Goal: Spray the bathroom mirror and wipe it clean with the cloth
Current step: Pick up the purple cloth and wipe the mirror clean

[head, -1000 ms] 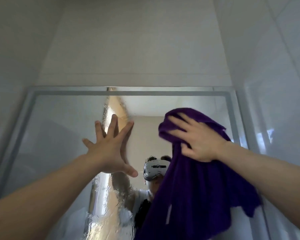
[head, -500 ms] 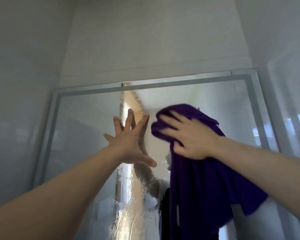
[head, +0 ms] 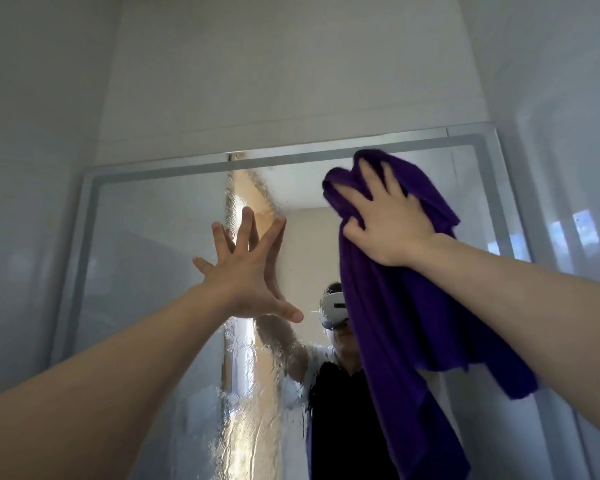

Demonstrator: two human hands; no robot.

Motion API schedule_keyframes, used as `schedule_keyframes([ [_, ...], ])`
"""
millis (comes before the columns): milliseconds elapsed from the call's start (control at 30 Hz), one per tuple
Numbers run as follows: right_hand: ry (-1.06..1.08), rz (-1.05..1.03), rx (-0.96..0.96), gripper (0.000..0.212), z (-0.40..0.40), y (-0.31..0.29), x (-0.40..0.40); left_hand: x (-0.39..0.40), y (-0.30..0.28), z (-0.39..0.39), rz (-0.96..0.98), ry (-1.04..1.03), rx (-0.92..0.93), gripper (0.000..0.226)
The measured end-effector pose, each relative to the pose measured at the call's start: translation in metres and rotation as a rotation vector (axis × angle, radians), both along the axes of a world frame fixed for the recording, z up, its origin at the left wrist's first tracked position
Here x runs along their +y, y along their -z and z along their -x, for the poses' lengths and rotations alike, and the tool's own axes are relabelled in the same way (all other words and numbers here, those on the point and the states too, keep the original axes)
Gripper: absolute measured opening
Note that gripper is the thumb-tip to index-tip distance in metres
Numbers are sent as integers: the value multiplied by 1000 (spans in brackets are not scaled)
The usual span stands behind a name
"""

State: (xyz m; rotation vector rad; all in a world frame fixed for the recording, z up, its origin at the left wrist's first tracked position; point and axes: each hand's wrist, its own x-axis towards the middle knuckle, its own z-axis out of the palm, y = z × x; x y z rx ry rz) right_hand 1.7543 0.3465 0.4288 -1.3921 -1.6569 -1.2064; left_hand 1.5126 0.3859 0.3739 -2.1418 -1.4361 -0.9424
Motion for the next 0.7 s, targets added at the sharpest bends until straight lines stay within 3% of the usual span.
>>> schedule_keyframes([
  [167,-13,181,-381,71,5,70,1,-4,2,0,21,-1,24,155],
  [300,-3,161,-562,68,-24,102,-16,-6,-4,22,-35,-60,164,152],
  [367,-6,165,-479,69,-39,88,-24,-7,-9,36,-51,-78,237,152],
  [467,15,153,-97,73,-49,41,-27,-8,-12,41,-25,-88,237,154],
  [700,-50,13,265,77,20,-63,2,10,-8,57,172,-41,-281,172],
])
